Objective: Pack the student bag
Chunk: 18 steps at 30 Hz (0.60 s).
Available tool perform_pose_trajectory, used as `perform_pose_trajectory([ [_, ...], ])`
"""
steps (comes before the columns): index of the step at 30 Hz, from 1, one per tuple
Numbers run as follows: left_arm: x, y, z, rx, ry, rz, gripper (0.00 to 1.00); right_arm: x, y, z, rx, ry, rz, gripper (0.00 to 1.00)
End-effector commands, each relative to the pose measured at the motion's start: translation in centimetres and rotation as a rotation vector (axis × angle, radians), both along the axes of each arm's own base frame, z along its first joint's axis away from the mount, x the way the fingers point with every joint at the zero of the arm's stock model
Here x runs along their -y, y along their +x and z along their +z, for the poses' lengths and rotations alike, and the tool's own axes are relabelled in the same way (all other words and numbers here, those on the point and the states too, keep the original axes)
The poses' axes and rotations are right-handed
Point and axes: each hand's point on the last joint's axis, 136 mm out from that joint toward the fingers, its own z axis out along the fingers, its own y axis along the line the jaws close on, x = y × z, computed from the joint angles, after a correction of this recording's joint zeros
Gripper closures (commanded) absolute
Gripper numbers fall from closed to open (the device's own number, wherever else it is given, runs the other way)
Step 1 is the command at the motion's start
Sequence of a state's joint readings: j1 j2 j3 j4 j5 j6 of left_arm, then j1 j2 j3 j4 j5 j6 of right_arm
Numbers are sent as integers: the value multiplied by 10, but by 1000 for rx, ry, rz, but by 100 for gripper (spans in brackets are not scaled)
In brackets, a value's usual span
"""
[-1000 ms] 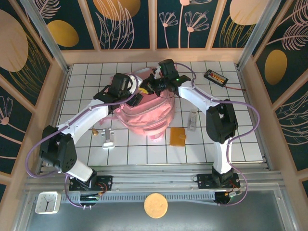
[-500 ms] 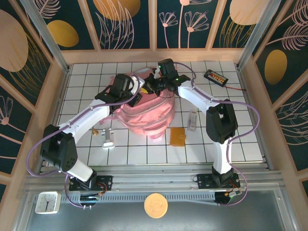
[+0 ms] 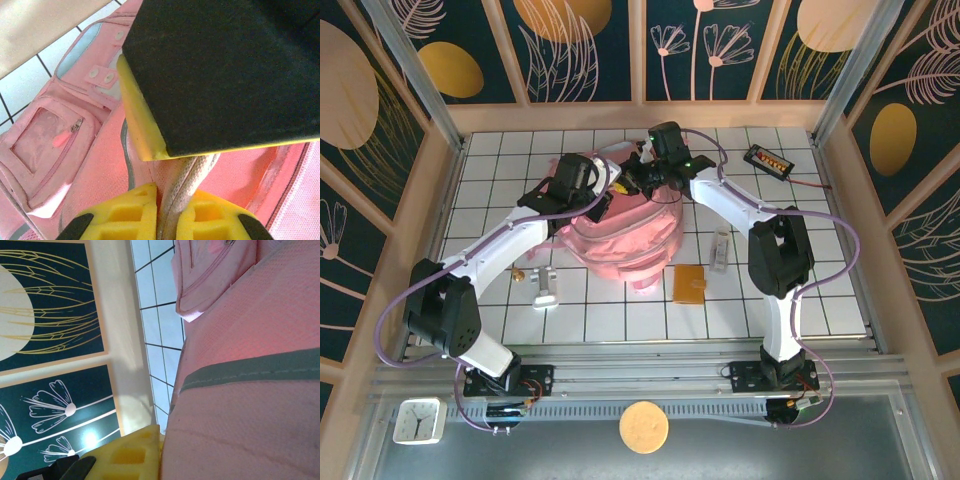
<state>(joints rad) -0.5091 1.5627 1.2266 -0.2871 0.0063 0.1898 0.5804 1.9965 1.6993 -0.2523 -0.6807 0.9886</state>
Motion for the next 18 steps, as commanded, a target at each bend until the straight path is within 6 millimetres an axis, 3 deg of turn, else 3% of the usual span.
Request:
perform_pose_trajectory([
  [1, -5, 8, -8, 12, 34, 20, 93, -6, -9, 38, 82, 47, 42, 100],
  [4, -5, 8, -9, 9, 32, 22, 100, -3, -8, 37, 83, 37, 31, 88],
  [8, -5, 8, -9, 9, 29, 27, 100, 2, -8, 39, 91, 22, 17, 67],
  [14, -5, 9, -9, 10, 25, 32, 100, 22, -6, 49, 132, -14, -23, 47],
  [16, -5, 9, -8, 11, 19, 34, 100, 31, -6, 55, 153, -20, -42, 31],
  [17, -4, 9, -7, 10, 16, 34, 100, 35, -8, 57, 159, -25, -50, 13],
  [18, -4, 9, -8, 9, 13, 35, 100, 38, -10, 60, 170, -29, -53, 1],
])
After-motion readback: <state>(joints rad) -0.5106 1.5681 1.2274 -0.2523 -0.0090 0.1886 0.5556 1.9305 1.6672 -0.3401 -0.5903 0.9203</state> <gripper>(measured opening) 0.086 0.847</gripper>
